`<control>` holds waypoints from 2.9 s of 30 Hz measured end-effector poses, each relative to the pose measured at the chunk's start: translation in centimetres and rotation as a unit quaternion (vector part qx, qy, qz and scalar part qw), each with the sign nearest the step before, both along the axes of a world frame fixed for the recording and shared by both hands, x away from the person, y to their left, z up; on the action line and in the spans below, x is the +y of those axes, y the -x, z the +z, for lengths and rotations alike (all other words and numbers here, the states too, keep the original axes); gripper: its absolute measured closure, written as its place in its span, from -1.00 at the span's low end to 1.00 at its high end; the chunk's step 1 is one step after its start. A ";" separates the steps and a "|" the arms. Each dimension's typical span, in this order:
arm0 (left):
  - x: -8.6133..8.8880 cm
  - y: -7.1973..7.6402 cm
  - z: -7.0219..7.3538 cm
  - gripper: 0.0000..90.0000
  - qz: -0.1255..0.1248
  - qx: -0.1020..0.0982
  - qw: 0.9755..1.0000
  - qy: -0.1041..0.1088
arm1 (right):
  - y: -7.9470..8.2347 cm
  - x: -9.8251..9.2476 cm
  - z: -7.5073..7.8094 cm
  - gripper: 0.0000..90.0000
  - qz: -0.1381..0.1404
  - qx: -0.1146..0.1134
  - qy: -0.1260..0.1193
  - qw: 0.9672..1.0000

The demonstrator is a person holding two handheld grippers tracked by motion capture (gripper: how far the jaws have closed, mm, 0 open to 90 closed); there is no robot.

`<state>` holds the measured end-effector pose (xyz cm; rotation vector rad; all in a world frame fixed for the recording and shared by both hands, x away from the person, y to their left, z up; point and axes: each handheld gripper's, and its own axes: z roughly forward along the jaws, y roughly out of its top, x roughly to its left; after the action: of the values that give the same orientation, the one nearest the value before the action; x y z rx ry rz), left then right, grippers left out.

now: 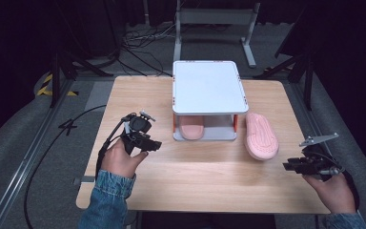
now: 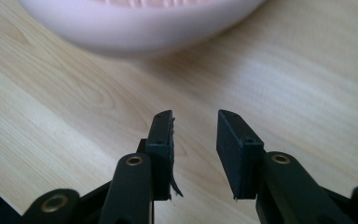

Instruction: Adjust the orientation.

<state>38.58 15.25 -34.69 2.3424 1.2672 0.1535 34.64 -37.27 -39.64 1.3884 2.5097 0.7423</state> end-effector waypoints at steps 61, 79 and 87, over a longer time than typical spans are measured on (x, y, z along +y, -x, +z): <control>5.9 3.5 -2.3 0.12 0.060 0.036 0.997 0.026 | -11.0 4.7 1.8 0.97 -0.010 -0.005 -0.031 0.999; 4.8 2.2 -2.2 0.12 0.039 0.038 0.998 0.026 | -10.0 0.3 0.2 0.99 -0.065 0.010 -0.017 0.998; 4.3 1.9 -2.1 0.12 0.033 0.039 0.998 0.028 | -9.8 -2.3 -1.1 0.91 -0.107 0.027 -0.002 0.994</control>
<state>36.68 19.54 -36.80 2.2813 1.3681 0.0489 44.40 -39.59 -40.69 1.6670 2.3488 0.6741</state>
